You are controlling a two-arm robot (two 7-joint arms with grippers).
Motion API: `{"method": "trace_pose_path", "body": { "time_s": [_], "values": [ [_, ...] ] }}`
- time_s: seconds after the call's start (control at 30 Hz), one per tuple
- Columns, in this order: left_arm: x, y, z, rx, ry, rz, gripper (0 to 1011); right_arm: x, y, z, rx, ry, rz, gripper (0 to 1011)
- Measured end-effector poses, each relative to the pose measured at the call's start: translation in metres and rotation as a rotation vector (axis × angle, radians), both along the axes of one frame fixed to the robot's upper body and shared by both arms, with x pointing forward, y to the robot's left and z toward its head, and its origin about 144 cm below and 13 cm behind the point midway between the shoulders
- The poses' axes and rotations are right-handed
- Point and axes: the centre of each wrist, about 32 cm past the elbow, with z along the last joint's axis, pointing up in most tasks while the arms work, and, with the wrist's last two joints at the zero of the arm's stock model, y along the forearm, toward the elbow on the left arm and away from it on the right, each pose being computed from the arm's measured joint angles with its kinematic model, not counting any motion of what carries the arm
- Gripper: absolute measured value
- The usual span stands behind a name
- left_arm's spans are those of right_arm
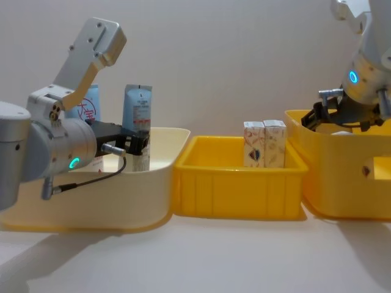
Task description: Bimanual collaborative sorting of washing and personal care products
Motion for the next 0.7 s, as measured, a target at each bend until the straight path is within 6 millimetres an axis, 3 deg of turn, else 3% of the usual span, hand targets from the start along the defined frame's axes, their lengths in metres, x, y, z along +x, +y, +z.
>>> {"method": "trace_pose_path", "body": {
  "time_s": [0.7],
  "values": [
    [0.0,-0.0001,-0.0001,0.0,0.001,0.0,289,0.0,0.0,0.0,0.0,0.0,0.0,1001]
  ]
}}
